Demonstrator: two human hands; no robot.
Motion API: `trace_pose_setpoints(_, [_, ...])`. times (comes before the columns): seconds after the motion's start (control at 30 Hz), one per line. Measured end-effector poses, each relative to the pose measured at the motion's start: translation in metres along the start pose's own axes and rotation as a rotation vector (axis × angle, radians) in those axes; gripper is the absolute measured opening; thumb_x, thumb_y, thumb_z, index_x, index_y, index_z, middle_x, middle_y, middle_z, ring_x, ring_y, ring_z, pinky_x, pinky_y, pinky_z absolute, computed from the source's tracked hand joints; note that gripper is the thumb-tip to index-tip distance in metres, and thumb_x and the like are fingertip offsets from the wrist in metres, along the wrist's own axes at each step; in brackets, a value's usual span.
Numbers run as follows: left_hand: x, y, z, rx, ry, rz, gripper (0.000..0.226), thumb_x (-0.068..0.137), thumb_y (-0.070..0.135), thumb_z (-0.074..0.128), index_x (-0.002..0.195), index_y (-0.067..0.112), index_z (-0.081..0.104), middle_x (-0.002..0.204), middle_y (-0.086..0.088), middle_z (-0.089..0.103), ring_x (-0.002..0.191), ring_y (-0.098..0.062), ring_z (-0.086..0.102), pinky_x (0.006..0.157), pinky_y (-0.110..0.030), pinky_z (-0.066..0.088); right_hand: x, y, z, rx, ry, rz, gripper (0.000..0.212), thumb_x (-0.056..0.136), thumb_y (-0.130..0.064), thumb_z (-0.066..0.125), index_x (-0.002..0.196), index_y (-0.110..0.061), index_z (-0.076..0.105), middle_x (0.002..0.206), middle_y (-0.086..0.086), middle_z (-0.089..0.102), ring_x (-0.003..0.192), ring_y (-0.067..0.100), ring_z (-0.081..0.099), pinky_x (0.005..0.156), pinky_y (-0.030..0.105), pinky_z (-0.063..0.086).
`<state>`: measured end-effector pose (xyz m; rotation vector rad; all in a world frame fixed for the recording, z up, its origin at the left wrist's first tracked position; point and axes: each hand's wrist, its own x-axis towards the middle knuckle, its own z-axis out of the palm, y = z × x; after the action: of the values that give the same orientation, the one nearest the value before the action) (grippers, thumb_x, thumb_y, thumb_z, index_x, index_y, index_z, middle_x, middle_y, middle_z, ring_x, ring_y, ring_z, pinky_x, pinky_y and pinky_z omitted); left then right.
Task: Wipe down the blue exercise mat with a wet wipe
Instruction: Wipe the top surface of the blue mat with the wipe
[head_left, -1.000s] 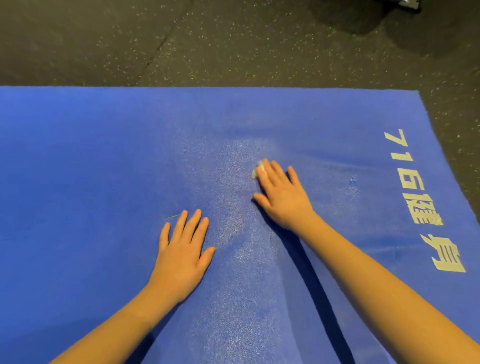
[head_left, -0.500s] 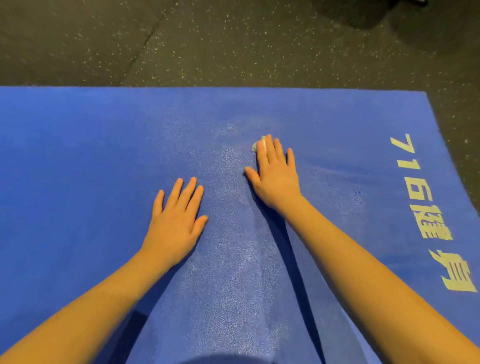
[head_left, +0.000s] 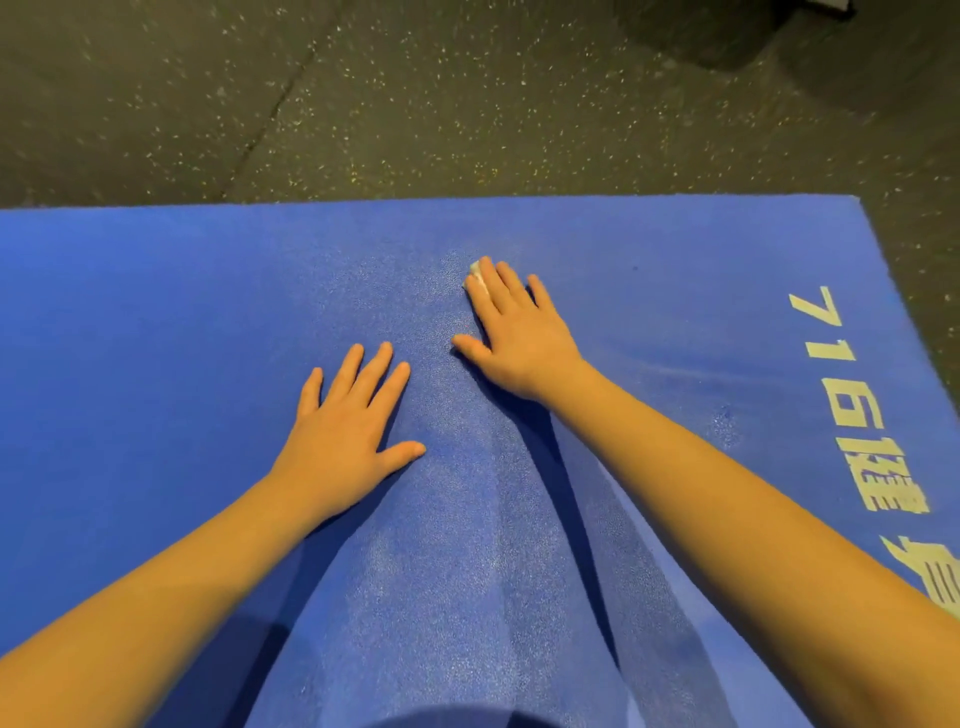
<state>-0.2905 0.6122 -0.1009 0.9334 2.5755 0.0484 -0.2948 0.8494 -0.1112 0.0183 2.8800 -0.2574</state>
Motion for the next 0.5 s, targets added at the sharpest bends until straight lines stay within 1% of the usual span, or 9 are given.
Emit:
trace_pose_setpoints(0.07, [-0.001, 0.000, 0.002, -0.011, 0.024, 0.005, 0.097, 0.074, 0.077, 0.010, 0.154, 0.022, 0.013, 0.161, 0.002, 0.000, 0.149, -0.024, -0.003, 0.116, -0.055, 0.007, 0.005, 0.013, -0.003, -0.058, 0.005, -0.014, 0.070, 0.100, -0.053, 0.027, 0.155, -0.017, 0.003, 0.162, 0.002, -0.004, 0.149, 0.021, -0.005, 0.118, 0.046, -0.003])
trace_pose_setpoints(0.13, [-0.001, -0.001, 0.002, -0.015, 0.020, 0.011, 0.095, 0.075, 0.076, 0.013, 0.153, 0.021, 0.017, 0.161, 0.001, 0.005, 0.149, -0.025, 0.001, 0.116, -0.056, 0.009, 0.017, 0.026, -0.008, -0.066, 0.044, 0.117, 0.068, 0.101, -0.051, 0.027, 0.154, -0.017, 0.005, 0.162, 0.003, -0.002, 0.149, 0.022, -0.003, 0.117, 0.048, -0.003])
trace_pose_setpoints(0.2, [0.000, -0.001, 0.002, -0.001, 0.025, 0.023, 0.093, 0.078, 0.075, 0.017, 0.152, 0.018, 0.023, 0.160, -0.002, 0.013, 0.148, -0.029, 0.009, 0.114, -0.059, 0.014, 0.035, 0.033, -0.015, -0.005, 0.031, 0.294, 0.066, 0.101, -0.050, 0.026, 0.154, -0.015, 0.006, 0.162, 0.004, -0.003, 0.148, 0.023, -0.004, 0.117, 0.050, -0.004])
trace_pose_setpoints(0.27, [0.000, -0.001, 0.003, 0.033, 0.023, 0.035, 0.089, 0.081, 0.072, 0.023, 0.149, 0.015, 0.032, 0.158, -0.006, 0.023, 0.145, -0.033, 0.020, 0.109, -0.062, 0.023, 0.052, 0.028, -0.020, 0.051, 0.016, 0.365, 0.068, 0.101, -0.051, 0.024, 0.154, -0.014, 0.003, 0.162, 0.004, -0.006, 0.148, 0.023, -0.007, 0.118, 0.049, -0.005])
trace_pose_setpoints(0.3, [0.000, -0.002, 0.004, 0.047, 0.022, 0.038, 0.088, 0.082, 0.071, 0.025, 0.148, 0.014, 0.036, 0.156, -0.008, 0.027, 0.144, -0.034, 0.024, 0.107, -0.063, 0.027, 0.058, 0.022, -0.021, 0.068, 0.014, 0.327, 0.070, 0.101, -0.052, 0.024, 0.154, -0.013, 0.002, 0.162, 0.004, -0.006, 0.148, 0.022, -0.007, 0.118, 0.048, -0.004])
trace_pose_setpoints(0.4, [0.000, -0.002, 0.004, 0.079, 0.040, 0.042, 0.084, 0.083, 0.068, 0.029, 0.144, 0.012, 0.042, 0.153, -0.010, 0.035, 0.139, -0.036, 0.033, 0.102, -0.063, 0.033, 0.059, 0.003, -0.019, 0.032, -0.005, -0.002, 0.072, 0.099, -0.054, 0.028, 0.154, -0.014, 0.004, 0.162, 0.005, -0.005, 0.148, 0.022, -0.005, 0.119, 0.045, -0.002])
trace_pose_setpoints(0.43, [0.000, -0.001, 0.004, 0.090, 0.053, 0.047, 0.083, 0.083, 0.067, 0.030, 0.143, 0.011, 0.044, 0.152, -0.010, 0.037, 0.138, -0.037, 0.035, 0.101, -0.063, 0.035, 0.058, 0.003, -0.018, 0.002, -0.014, -0.080, 0.072, 0.099, -0.054, 0.029, 0.155, -0.014, 0.004, 0.162, 0.004, -0.004, 0.149, 0.021, -0.005, 0.119, 0.043, -0.002])
trace_pose_setpoints(0.47, [0.000, -0.001, 0.005, 0.096, 0.063, 0.050, 0.082, 0.084, 0.067, 0.031, 0.142, 0.011, 0.045, 0.151, -0.011, 0.038, 0.137, -0.037, 0.037, 0.099, -0.063, 0.036, 0.059, 0.008, -0.018, -0.026, -0.011, -0.106, 0.071, 0.099, -0.054, 0.029, 0.155, -0.015, 0.005, 0.162, 0.002, -0.003, 0.149, 0.020, -0.004, 0.118, 0.043, -0.002])
trace_pose_setpoints(0.5, [0.000, -0.001, 0.005, 0.094, 0.067, 0.050, 0.082, 0.084, 0.066, 0.031, 0.142, 0.011, 0.045, 0.150, -0.011, 0.039, 0.137, -0.037, 0.037, 0.099, -0.063, 0.036, 0.063, 0.014, -0.019, -0.040, 0.012, -0.077, 0.069, 0.100, -0.053, 0.029, 0.154, -0.016, 0.007, 0.162, 0.002, -0.001, 0.148, 0.021, -0.003, 0.118, 0.044, -0.002])
